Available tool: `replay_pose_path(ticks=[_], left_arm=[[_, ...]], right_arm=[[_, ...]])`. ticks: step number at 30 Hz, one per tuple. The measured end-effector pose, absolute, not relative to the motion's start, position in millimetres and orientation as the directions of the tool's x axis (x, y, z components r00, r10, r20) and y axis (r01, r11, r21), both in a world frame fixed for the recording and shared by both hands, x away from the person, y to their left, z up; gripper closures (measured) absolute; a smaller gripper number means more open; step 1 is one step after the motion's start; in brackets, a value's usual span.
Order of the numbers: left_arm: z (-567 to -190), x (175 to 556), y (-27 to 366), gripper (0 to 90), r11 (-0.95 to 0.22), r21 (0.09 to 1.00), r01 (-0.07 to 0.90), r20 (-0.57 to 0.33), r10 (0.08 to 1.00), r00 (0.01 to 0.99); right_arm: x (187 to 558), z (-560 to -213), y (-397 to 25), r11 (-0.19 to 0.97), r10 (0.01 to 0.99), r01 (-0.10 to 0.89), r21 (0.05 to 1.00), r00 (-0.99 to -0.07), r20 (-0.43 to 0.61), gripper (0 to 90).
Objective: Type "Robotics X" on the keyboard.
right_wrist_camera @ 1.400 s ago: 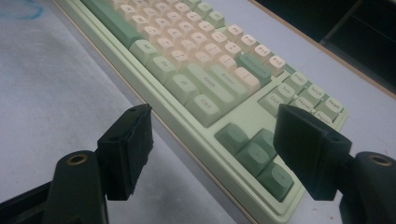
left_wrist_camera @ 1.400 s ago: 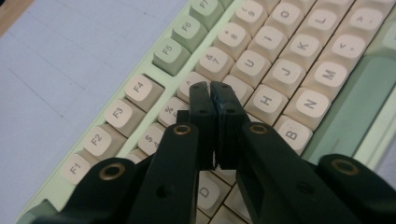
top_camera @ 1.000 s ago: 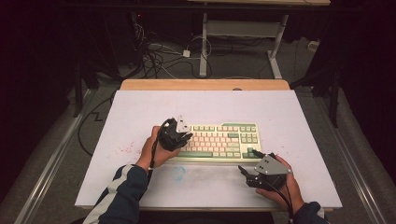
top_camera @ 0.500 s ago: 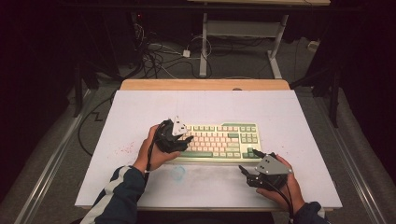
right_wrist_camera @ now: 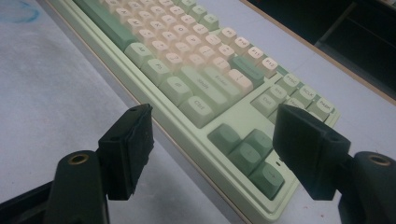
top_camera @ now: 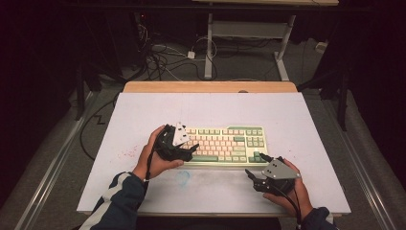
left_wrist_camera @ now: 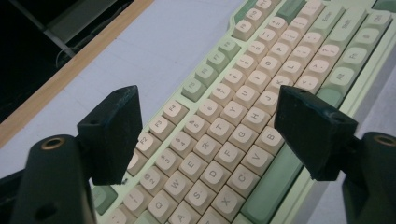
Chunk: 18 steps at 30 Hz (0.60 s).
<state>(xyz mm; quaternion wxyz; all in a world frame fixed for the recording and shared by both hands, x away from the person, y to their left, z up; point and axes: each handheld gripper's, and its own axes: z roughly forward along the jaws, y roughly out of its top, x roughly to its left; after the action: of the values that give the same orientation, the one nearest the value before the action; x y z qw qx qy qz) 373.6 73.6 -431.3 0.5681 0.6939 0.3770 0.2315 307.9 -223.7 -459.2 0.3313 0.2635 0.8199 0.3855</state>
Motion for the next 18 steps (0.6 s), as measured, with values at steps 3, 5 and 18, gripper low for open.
replay_pose_path(ticks=[3,5,18], left_arm=[[-431,371,76,21.1,-0.079,0.965,0.251,-0.095,0.785,0.612],[-432,370,78,20.7,-0.086,0.965,0.247,-0.088,0.784,0.615],[-432,356,95,20.2,-0.106,0.973,0.203,-0.041,0.790,0.612]], right_arm=[[308,-459,-224,0.566,0.686,0.175,0.806,-0.643,-0.342,29.8],[308,-459,-224,0.565,0.686,0.176,0.806,-0.643,-0.340,29.8],[308,-459,-224,0.564,0.687,0.176,0.807,-0.641,-0.341,29.7]])
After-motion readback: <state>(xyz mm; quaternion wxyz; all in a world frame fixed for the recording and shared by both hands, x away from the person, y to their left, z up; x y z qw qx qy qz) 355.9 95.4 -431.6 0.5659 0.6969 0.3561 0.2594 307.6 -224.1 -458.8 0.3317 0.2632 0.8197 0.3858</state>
